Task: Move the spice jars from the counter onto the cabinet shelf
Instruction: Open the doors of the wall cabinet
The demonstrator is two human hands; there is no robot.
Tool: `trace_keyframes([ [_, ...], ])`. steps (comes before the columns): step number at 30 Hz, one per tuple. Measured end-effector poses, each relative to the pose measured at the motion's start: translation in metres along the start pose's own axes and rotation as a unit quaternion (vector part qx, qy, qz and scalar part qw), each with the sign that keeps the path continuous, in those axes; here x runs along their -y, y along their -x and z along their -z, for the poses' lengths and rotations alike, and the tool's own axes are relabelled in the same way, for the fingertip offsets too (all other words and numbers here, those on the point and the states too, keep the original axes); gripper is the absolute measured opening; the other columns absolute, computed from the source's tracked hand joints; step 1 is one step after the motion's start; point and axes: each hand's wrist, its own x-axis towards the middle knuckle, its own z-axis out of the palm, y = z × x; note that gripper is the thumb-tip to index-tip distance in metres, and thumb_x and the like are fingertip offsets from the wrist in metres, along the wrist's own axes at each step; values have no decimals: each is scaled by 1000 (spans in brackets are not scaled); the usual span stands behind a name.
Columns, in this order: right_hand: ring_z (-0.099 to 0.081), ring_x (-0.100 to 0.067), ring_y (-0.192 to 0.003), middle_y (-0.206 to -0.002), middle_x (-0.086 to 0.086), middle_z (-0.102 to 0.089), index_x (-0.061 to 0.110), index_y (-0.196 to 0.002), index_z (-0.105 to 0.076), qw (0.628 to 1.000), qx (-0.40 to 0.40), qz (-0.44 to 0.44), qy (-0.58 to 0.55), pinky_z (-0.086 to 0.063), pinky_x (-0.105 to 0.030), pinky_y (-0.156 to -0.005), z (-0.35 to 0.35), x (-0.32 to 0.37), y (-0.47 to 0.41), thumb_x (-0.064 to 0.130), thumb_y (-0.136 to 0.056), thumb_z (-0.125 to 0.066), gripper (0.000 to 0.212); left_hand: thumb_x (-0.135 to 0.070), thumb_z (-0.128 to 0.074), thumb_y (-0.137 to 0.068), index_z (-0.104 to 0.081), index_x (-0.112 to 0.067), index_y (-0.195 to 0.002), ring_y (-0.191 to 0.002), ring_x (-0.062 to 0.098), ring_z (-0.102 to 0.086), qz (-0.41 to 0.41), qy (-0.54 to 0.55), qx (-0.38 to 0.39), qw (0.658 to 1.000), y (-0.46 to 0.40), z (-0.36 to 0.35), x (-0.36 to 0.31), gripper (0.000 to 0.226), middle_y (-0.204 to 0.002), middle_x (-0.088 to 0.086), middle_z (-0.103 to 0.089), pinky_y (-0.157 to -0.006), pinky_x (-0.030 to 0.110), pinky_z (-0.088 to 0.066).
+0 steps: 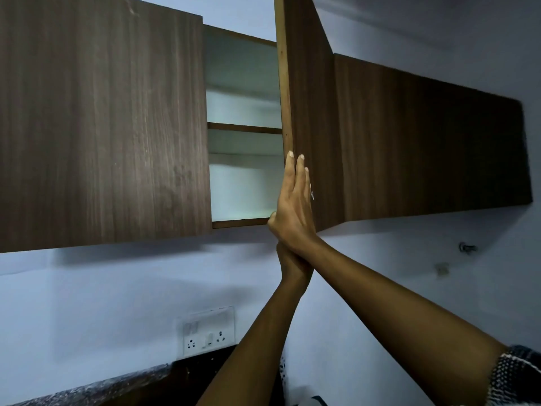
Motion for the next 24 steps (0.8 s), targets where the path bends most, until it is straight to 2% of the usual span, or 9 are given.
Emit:
trace_keyframes([
  [2,1,-32,-146,-158,-12,5,15,-150,7,1000,-13,13,-7,-21,-45,-117,11,-8,2,-11,-71,-61,107,-19,-29,-104,-48,-12,-81,-79,16,-55,-20,-85,34,996,6,1,17,30,-74,7,-57,-66,20,-50],
  [4,-2,-32,-146,-158,-12,3,16,-150,6,999,-17,19,-19,-25,-45,-115,24,-19,4,-11,-71,-61,107,-23,-24,-104,-48,-14,-82,-75,16,-49,-45,-212,30,976,19,-2,32,34,-80,6,-49,-56,19,-48],
  [6,-5,-32,-146,-158,-13,1,16,-150,4,999,-20,37,-33,-29,-44,-114,31,-24,6,-11,-70,-61,107,-10,-28,-103,-44,-22,-80,-71,9,-56,-107,-290,34,950,19,-2,39,30,-79,0,-46,-51,13,-48],
  [8,-9,-32,-145,-158,-13,-3,15,-150,1,997,-21,53,-57,-34,-43,-111,39,-30,7,-11,-69,-62,106,9,-38,-95,-37,-30,-78,-63,2,-59,-143,-334,36,931,18,-5,50,43,-80,-8,-45,-56,8,-47],
  [10,-13,-31,-144,-157,-11,-6,15,-150,-1,995,-35,62,-76,-40,-42,-106,55,-44,6,-10,-69,-62,105,12,-42,-93,-37,-31,-79,-67,3,-52,-186,-387,65,901,25,-7,69,46,-81,-11,-45,-60,5,-45],
  [12,-14,-28,-145,-157,-10,-8,14,-150,-2,993,-49,65,-85,-41,-40,-106,70,-59,6,-9,-69,-61,103,-2,-33,-101,-44,-25,-82,-72,5,-49,-222,-403,94,883,36,-12,89,32,-80,-4,-48,-53,2,-46],
  [13,-14,-27,-145,-157,-10,-9,13,-150,-3,993,-56,69,-84,-38,-38,-109,76,-65,6,-8,-69,-61,101,-9,-26,-103,-47,-21,-84,-74,7,-50,-205,-384,98,895,38,-15,98,31,-81,0,-50,-52,3,-46],
  [17,-20,-20,-144,-157,-7,-18,9,-150,-9,990,-90,82,-70,-17,-4,-106,106,-102,5,-3,-76,-57,88,-16,-23,-103,-59,-13,-85,-73,8,-59,-218,-357,106,902,35,-20,139,40,-78,5,-60,-54,13,-52],
  [24,-28,-20,-142,-155,-10,-23,5,-149,-16,988,-118,94,-43,-23,-13,-106,147,-148,9,-3,-88,-47,68,-14,-30,-101,-66,-12,-81,-69,7,-64,-233,-397,101,882,36,-28,189,41,-72,1,-66,-57,16,-52],
])
